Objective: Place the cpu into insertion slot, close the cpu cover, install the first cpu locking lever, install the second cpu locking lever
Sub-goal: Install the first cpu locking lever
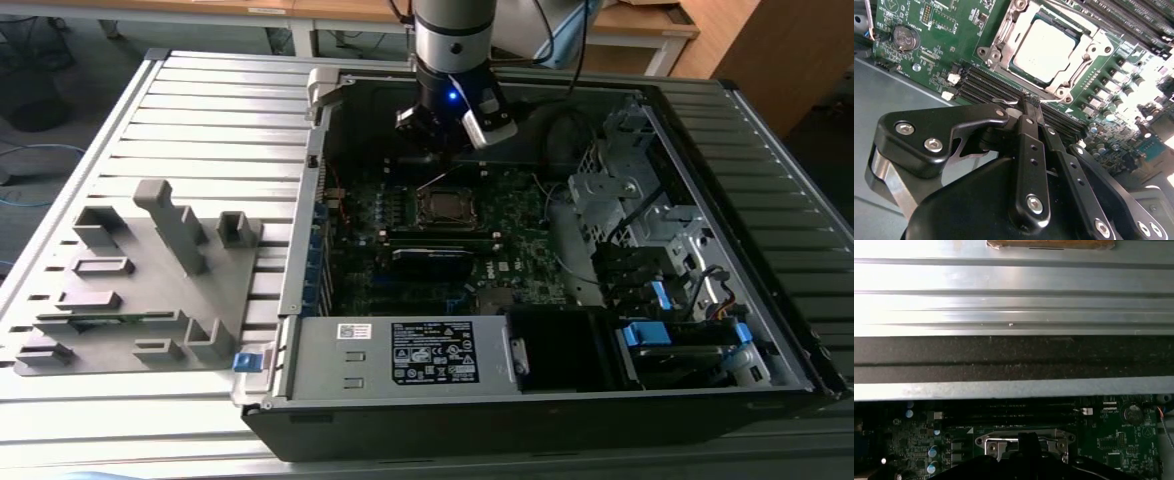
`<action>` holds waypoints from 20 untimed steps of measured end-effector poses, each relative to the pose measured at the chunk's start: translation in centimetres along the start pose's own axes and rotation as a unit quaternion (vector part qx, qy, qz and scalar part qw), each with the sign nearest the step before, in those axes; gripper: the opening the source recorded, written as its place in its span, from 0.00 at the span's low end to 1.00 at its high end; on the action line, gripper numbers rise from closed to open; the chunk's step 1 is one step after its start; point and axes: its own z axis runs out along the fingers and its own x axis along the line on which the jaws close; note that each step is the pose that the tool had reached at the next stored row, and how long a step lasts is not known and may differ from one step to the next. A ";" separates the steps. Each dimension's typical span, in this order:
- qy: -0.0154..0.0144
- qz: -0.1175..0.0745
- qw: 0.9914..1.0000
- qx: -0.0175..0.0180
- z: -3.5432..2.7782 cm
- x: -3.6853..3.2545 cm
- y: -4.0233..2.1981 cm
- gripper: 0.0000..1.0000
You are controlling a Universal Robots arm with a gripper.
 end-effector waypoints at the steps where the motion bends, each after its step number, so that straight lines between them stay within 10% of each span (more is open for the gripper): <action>1: 0.000 0.000 1.000 -0.003 0.07 0.01 0.00 0.11; 7: 0.000 0.002 1.000 -0.020 0.45 0.03 -0.04 0.11; 20: 0.001 0.002 1.000 -0.021 1.63 0.13 -0.19 0.11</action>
